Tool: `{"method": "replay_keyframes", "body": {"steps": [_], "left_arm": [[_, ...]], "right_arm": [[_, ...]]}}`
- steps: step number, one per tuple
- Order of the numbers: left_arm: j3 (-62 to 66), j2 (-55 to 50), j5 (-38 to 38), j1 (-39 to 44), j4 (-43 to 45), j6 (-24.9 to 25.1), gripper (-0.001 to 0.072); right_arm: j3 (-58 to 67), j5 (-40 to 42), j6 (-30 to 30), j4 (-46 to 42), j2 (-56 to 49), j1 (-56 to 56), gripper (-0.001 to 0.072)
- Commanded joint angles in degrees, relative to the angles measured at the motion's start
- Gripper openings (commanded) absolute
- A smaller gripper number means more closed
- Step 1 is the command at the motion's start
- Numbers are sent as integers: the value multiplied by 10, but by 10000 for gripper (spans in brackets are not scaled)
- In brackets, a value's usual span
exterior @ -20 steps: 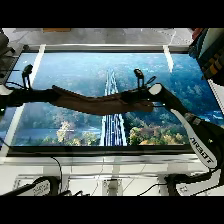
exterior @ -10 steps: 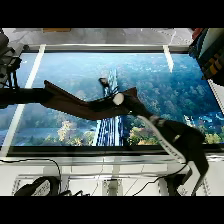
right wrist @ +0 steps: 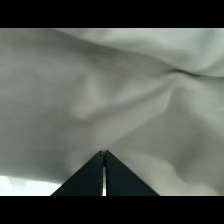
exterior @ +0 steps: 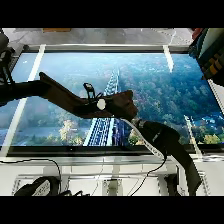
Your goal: Fold the clothes and pants, and hang the long-sleeved shirts on hangers.
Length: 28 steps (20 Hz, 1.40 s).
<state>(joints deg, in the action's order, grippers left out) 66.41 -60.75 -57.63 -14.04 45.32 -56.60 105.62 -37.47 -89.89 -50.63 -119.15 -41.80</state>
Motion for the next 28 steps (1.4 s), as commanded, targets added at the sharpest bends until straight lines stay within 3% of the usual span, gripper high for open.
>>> {"method": "replay_keyframes", "body": {"steps": [1,5,7,11,15,16,17,18,21,24,26,28], "left_arm": [[0,-11,48,21,-53,0,12],[0,-67,118,127,-104,22,13],[0,-110,192,213,-160,40,12],[5,-199,384,397,-283,127,12],[35,-290,516,541,-289,127,13],[38,-309,547,566,-289,127,69],[38,-318,554,581,-289,127,334],[38,-322,547,588,-289,127,696],[38,-311,539,583,-287,127,708],[38,-280,539,547,-224,127,708],[38,-255,537,519,-192,127,707],[38,-230,529,489,-183,127,707]], "right_arm": [[9,-56,-7,-46,13,51,8],[9,-169,-6,-140,75,151,7],[9,-197,-7,-189,108,196,7],[9,-238,-7,-208,163,280,8],[9,-275,-7,-219,179,336,9],[9,-283,-7,-227,179,347,9],[9,-290,-7,-240,179,356,10],[9,-296,-6,-254,179,366,10],[8,-321,1,-287,178,408,8],[-25,-353,74,-265,178,464,7],[-86,-370,160,-174,178,505,7],[-174,-371,241,-6,178,540,8]]}}
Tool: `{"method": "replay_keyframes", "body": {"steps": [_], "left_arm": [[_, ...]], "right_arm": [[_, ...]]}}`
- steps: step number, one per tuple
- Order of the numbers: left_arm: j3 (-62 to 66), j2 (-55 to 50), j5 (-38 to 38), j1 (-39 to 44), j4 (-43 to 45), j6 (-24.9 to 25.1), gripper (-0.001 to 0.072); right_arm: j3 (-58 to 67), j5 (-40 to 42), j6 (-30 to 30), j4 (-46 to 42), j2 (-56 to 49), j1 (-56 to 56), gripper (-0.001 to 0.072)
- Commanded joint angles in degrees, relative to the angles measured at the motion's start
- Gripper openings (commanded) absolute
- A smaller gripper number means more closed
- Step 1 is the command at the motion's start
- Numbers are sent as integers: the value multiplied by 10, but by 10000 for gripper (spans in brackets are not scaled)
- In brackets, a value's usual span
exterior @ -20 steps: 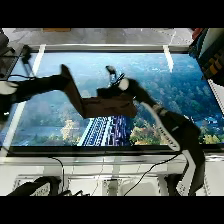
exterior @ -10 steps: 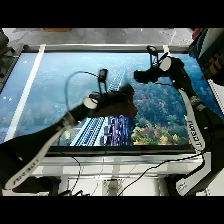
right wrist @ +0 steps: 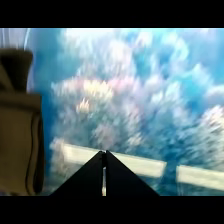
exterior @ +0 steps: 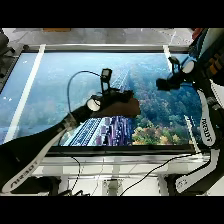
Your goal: Fold the clothes and pants, and hang the long-sleeved shirts on hangers.
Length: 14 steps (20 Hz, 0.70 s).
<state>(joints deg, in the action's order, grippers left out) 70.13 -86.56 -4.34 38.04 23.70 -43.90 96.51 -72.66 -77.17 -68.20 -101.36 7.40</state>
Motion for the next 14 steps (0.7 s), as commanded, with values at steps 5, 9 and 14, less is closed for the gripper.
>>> {"method": "replay_keyframes", "body": {"steps": [5,9,14], "left_arm": [[0,57,-5,-88,33,0,707],[0,58,-39,-106,33,0,707],[0,58,-69,-109,68,0,707]], "right_arm": [[-235,98,118,325,-5,27,638],[-234,160,116,365,-32,-43,640],[-219,200,61,393,-59,-122,634]]}}
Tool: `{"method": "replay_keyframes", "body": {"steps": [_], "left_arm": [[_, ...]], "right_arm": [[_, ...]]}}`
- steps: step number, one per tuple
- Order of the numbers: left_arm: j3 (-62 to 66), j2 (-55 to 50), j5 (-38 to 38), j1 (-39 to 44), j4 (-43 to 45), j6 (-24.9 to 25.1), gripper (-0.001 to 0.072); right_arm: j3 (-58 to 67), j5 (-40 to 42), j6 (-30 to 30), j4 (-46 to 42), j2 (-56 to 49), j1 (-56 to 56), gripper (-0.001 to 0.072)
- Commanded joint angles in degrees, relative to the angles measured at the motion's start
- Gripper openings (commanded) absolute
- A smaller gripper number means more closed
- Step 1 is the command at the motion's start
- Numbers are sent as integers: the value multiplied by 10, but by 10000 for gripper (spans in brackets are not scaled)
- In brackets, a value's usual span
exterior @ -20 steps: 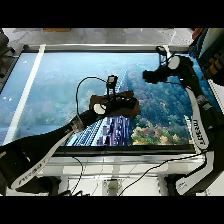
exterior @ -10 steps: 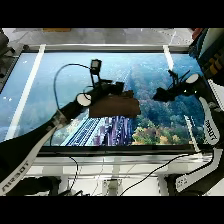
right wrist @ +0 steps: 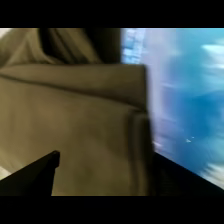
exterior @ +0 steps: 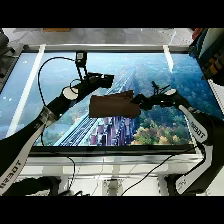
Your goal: Fold the clothes and pants, and hang the long-sleeved shirts on hangers.
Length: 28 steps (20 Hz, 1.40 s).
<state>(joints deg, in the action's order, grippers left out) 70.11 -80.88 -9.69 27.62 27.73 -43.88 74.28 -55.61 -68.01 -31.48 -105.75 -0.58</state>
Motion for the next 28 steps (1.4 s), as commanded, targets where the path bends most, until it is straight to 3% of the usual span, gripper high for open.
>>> {"method": "replay_keyframes", "body": {"steps": [1,3,4,5,6,7,8,10,12,13,15,17,18,21,24,28], "left_arm": [[0,1,-15,-6,65,0,707],[0,1,-20,-12,111,0,706],[0,1,-22,-17,117,0,705],[0,1,-25,-23,117,0,698],[0,1,-34,-31,117,0,625],[0,2,-50,-42,119,0,485],[0,4,-77,-55,134,0,337],[0,9,-151,-85,212,-1,17],[0,12,-225,-115,319,-9,13],[0,13,-259,-131,372,-38,13],[0,19,-315,-166,469,-145,13],[0,28,-342,-211,494,-262,14],[0,35,-348,-237,494,-280,14],[0,60,-379,-303,555,-278,12],[0,71,-456,-353,679,-306,12],[0,69,-532,-398,695,-308,13]], "right_arm": [[7,30,-31,29,-19,-60,630],[15,34,-31,32,-26,-94,616],[19,44,-29,32,-26,-109,538],[26,58,-28,31,-26,-123,393],[36,72,-28,31,-26,-133,228],[48,83,-28,30,-26,-139,96],[64,87,-28,29,-26,-141,10],[98,86,-28,26,-26,-139,10],[129,76,-29,26,-26,-129,10],[144,66,-29,26,-26,-122,10],[171,40,-29,26,-25,-100,10],[179,20,-31,25,-14,-68,9],[179,8,-31,24,-5,-48,9],[179,-33,-37,-11,27,30,9],[179,-53,-94,-89,70,124,9],[179,-71,-164,-190,129,274,9]]}}
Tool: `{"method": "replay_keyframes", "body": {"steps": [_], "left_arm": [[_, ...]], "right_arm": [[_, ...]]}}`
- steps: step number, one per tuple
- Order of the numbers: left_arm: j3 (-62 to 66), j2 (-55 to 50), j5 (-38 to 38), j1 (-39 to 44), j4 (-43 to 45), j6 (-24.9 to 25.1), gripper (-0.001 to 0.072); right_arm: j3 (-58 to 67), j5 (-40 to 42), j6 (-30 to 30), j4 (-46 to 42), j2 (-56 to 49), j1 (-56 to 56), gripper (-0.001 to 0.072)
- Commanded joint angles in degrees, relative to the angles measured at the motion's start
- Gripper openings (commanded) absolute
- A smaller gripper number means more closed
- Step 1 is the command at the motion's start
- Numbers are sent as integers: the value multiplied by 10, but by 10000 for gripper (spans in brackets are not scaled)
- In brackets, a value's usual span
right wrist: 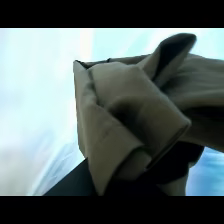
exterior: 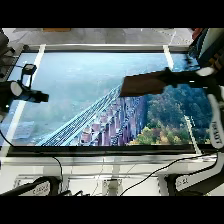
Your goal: Fold the clothes and pants, and hang the long-sleeved shirts on hangers.
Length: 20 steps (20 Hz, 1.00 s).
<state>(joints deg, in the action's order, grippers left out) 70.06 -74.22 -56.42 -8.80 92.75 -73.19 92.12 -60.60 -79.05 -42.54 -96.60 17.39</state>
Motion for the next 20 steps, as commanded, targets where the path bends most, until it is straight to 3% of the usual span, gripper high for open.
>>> {"method": "replay_keyframes", "body": {"steps": [1,7,11,12,13,14,15,17,18,20], "left_arm": [[0,3,-70,-38,45,-14,13],[0,3,-71,-37,30,-15,13],[0,2,-71,-37,-20,-14,14],[0,2,-71,-37,-24,-14,14],[0,2,-71,-37,-24,-14,14],[0,2,-71,-37,-24,-14,14],[0,2,-71,-37,-24,-14,14],[0,2,-71,-37,-24,-14,14],[0,2,-71,-37,-24,-14,14],[0,2,-71,-37,-24,-14,14]], "right_arm": [[1,-35,-70,-110,52,137,10],[-3,-162,-193,-297,99,356,10],[-3,-267,-238,-409,100,425,11],[-3,-277,-241,-413,100,436,77],[-3,-277,-241,-413,100,444,301],[-3,-280,-240,-413,100,449,651],[-3,-284,-233,-415,100,449,692],[-3,-293,-233,-408,100,444,693],[-3,-301,-221,-404,100,438,622],[-3,-316,-214,-381,100,421,245]]}}
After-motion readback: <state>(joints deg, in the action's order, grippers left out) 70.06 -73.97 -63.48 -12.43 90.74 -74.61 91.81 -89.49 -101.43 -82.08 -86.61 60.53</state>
